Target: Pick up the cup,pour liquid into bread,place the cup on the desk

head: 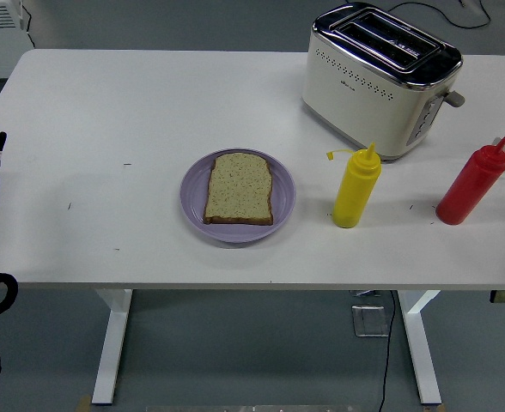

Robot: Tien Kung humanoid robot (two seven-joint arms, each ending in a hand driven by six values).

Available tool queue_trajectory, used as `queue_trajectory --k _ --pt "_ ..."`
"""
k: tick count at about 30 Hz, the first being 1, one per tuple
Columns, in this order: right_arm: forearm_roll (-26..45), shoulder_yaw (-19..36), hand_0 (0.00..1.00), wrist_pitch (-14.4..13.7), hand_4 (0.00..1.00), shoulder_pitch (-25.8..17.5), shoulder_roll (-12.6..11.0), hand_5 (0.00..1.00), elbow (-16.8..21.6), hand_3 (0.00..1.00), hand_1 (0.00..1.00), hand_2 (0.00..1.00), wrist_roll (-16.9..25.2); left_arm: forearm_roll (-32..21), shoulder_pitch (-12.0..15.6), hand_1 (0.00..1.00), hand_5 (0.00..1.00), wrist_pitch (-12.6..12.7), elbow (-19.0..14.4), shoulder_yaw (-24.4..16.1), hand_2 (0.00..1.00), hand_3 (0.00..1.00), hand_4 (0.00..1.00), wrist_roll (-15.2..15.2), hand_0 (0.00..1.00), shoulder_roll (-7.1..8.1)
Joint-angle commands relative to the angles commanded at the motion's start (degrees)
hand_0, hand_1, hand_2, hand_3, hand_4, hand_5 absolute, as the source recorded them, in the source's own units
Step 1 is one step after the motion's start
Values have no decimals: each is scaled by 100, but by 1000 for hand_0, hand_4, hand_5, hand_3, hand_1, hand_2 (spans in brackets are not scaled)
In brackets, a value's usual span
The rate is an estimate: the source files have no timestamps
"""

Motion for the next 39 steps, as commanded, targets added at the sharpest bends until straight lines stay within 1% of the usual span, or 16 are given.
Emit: queue_trajectory --k 1,2,4,5,7,8,12,15,23,36,39 --pt "98 31 780 116 733 7 5 435 3 756 703 736 -21 0 0 737 998 0 0 1 740 694 509 0 786 -1" --pt "312 140 768 286 661 40 34 522 2 750 696 727 -73 0 5 737 998 0 1 6 739 693 508 1 786 -4" --pt "738 349 768 570 661 94 86 522 -47 750 696 727 -210 2 15 737 998 1 1 11 739 693 508 1 786 -4" --pt "937 442 768 649 661 113 103 522 -71 750 696 727 -302 3 19 737 998 1 1 12 739 693 508 1 786 -4" --pt "1190 593 768 671 661 164 132 522 -120 750 696 727 -485 3 27 737 998 2 1 11 739 693 508 0 786 -4" --pt "1351 682 776 751 428 203 149 656 -162 728 710 723 -564 3 33 737 998 2 2 16 739 694 509 1 786 -4" --pt "1638 845 776 911 428 285 190 656 -223 728 710 723 -617 3 43 737 998 2 3 26 739 694 509 4 786 -4" --pt "1688 904 775 941 424 320 210 675 -241 732 713 722 -618 4 46 737 998 3 3 20 739 694 509 3 786 -7" --pt "1713 957 775 921 425 393 282 673 -297 732 713 718 -617 6 13 737 998 2 0 -1 740 694 510 5 786 -6" --pt "1704 856 764 906 428 398 294 677 -321 716 708 710 -646 4 -18 737 998 2 3 -24 738 694 506 1 786 -17" --pt "1693 829 765 855 429 400 293 679 -341 717 709 706 -643 6 -23 737 997 0 3 -27 739 693 506 0 786 -22"
